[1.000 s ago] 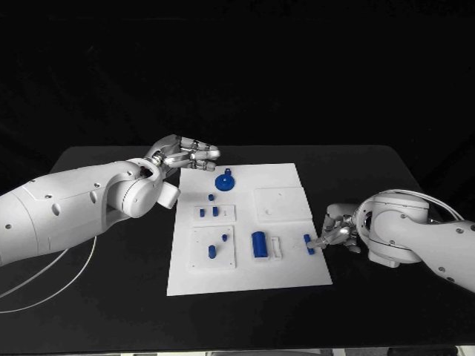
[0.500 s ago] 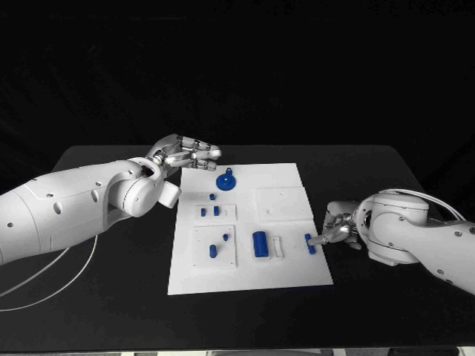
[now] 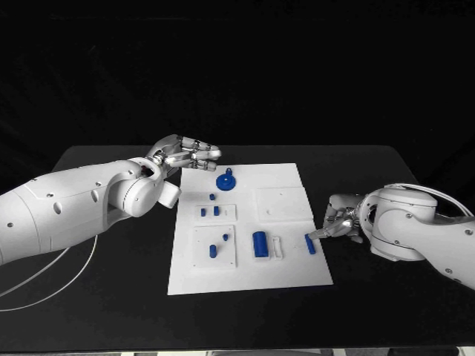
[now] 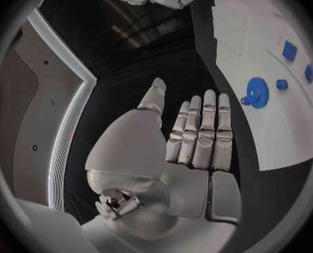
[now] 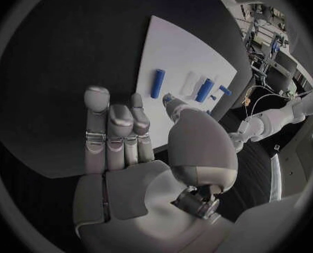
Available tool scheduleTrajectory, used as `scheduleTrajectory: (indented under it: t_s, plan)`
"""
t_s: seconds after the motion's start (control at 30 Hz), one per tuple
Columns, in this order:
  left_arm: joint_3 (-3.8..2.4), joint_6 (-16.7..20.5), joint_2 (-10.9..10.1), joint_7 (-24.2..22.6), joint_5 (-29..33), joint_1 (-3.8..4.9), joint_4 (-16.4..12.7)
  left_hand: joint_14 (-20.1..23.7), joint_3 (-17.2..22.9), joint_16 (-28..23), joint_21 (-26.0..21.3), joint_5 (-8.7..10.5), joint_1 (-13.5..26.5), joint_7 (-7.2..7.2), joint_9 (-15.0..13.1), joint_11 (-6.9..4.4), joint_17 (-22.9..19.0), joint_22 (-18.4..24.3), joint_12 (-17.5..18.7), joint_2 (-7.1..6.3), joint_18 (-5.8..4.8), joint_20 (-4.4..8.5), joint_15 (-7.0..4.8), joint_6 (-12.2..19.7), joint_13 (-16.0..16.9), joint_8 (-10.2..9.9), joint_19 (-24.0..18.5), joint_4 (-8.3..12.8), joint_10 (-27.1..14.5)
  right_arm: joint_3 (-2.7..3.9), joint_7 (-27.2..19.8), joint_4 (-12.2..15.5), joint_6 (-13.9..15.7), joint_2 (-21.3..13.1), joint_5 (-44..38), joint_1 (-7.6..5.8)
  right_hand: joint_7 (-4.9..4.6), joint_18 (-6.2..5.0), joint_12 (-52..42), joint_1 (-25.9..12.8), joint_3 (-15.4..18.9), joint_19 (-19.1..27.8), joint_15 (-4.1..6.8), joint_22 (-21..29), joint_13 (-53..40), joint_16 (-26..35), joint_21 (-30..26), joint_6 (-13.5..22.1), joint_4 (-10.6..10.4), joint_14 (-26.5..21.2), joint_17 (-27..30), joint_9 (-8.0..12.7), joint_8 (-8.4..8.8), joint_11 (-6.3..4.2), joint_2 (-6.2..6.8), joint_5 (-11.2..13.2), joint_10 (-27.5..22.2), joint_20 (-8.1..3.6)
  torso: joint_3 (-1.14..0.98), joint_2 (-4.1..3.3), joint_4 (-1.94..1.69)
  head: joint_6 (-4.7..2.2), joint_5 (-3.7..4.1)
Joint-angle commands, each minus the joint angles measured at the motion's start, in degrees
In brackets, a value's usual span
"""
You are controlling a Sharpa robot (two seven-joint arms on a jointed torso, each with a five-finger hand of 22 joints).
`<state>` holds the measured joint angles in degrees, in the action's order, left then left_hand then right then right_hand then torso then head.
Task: Assemble the parts on the task board
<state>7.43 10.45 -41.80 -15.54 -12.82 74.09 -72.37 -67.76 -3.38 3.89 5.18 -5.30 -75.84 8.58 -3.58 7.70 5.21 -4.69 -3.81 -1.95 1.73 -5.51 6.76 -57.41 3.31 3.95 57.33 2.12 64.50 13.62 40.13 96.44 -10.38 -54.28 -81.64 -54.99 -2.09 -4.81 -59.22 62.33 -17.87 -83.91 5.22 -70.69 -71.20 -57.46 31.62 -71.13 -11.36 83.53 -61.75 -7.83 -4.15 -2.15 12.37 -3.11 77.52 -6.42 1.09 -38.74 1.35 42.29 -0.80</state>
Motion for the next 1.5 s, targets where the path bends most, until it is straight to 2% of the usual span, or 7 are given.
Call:
scheduleTrajectory:
  t_s: [0.03, 0.07, 0.4, 0.73, 0.87, 1.07, 1.5]
  plan:
    - [-0.03, -0.79, 0.08, -0.09, -0.12, 0.03, -0.13, 0.26, -0.04, -0.23, 0.16, 0.11, -0.01, 0.0, -0.05, -0.24, 0.07, 0.06, 0.24, 0.48, -0.41, -0.26, -0.12, 0.08, 0.07, 0.1, 0.21, -0.25, 0.06, 0.06, 3.23, 0.37, 0.09, -0.1, -0.23, -0.05, 0.01, 1.23, -0.38, 0.21, -0.07, -2.73, 0.22, -0.14, -0.16, -0.14, 0.37, -0.34, 0.92, 0.08, -0.14, -2.01, 0.35, -0.32, -0.12, 0.32, 0.07, -0.45, 0.02, -0.04, -0.05, 0.05, 0.09]
    - [-0.03, -0.8, 0.08, -0.06, -0.13, 0.03, -0.13, 0.26, -0.04, -0.23, 0.16, 0.11, -0.01, 0.0, -0.05, -0.24, 0.07, 0.06, 0.24, 0.48, -0.41, -0.26, -0.12, 0.08, 0.07, 0.1, 0.21, -0.25, 0.06, 0.08, 3.24, 0.41, -0.02, -0.07, 0.21, -0.07, 0.24, 1.4, -0.28, -0.46, -0.18, -2.69, 0.23, -0.21, -0.38, -0.03, 0.5, 0.74, 1.95, 0.0, -0.2, -6.75, 0.32, -0.27, -0.22, 0.18, 0.07, -0.61, 0.03, -0.04, -0.06, 0.06, 0.08]
    - [-0.03, -0.93, 0.09, 0.15, -0.16, 0.03, -0.14, 0.27, -0.05, -0.23, 0.15, 0.14, 0.0, 0.02, -0.04, -0.21, 0.07, 0.06, 0.25, 0.42, -0.42, -0.27, -0.11, 0.17, 0.06, 0.06, 0.18, -0.36, 0.0, -0.04, 3.34, -0.66, -2.86, 1.14, 2.33, -0.14, 0.09, 1.28, 0.24, 0.16, -0.71, -2.66, 0.17, -0.12, -0.18, -0.05, 0.23, 0.92, 2.47, 0.1, -0.19, -8.91, 0.41, -0.35, -0.14, 0.2, -0.11, -0.38, 0.0, -0.04, -0.02, 0.13, 0.1]
    - [-0.03, -1.07, 0.08, 0.35, -0.19, 0.03, -0.15, 0.26, -0.05, -0.23, 0.18, 0.17, 0.02, 0.05, -0.05, -0.2, 0.07, 0.05, 0.25, 0.37, -0.4, -0.25, -0.11, 0.21, 0.06, 0.07, 0.22, -0.43, -0.02, -0.88, 3.42, -2.18, -4.72, 2.67, 1.6, -0.13, 0.39, 1.21, 0.99, -1.82, -3.42, -2.61, 0.16, -0.07, 0.84, 0.15, -0.48, 1.36, 6.45, -0.03, 0.48, -13.79, 0.45, -0.48, 0.08, -2.96, -0.63, -0.26, -0.04, -0.05, -0.01, 0.25, 0.02]
    - [-0.02, -1.13, 0.11, 0.38, -0.25, 0.03, -0.16, 0.26, -0.05, -0.23, 0.18, 0.17, 0.02, 0.05, -0.05, -0.2, 0.07, 0.05, 0.25, 0.37, -0.4, -0.25, -0.11, 0.21, 0.06, 0.07, 0.22, -0.43, -0.02, -1.15, 3.42, -2.69, -4.5, 3.18, 0.99, -0.12, 0.77, 1.3, 1.17, -1.83, -3.37, -2.6, 0.32, -0.02, 1.1, 0.28, -0.8, 0.9, 6.68, -0.07, 0.64, -17.17, 0.37, -0.7, 0.08, -2.86, -0.75, -0.4, -0.02, -0.03, 0.0, 0.28, 0.04]
    - [-0.02, -1.19, 0.09, 0.45, -0.29, 0.03, -0.17, 0.29, -0.02, -0.24, 0.19, 0.17, 0.04, 0.08, -0.05, -0.18, 0.08, 0.05, 0.25, 0.31, -0.38, -0.27, -0.1, 0.3, 0.07, 0.06, 0.24, -0.57, -0.08, -1.52, 3.39, -3.17, -2.88, 4.14, 0.62, -0.03, 1.17, 1.44, 1.51, -1.92, -3.56, -2.67, 0.55, -0.02, 1.52, 0.43, -0.85, 1.57, 6.66, -0.09, 0.69, -26.23, 0.44, -0.93, 0.27, -2.25, -0.93, -0.64, -0.04, -0.05, -0.02, 0.34, -0.04]
    - [-0.02, -1.3, 0.02, 0.64, -0.32, 0.03, -0.32, 0.31, 0.01, -0.23, 0.18, 0.17, 0.09, 0.11, -0.04, -0.17, 0.08, 0.06, 0.25, 0.24, -0.38, -0.28, -0.09, 0.43, 0.07, 0.05, 0.21, -0.68, -0.12, -3.0, 3.41, -4.32, -3.32, 5.24, -1.08, 0.04, 0.91, 1.36, 2.25, -1.93, -3.98, -2.55, 0.44, 0.11, 2.05, 0.65, -1.19, 2.41, 6.49, -0.16, 0.84, -27.45, 0.52, -0.73, 0.54, 0.04, -1.55, -0.56, 0.03, -0.03, -0.01, 0.55, -0.06]
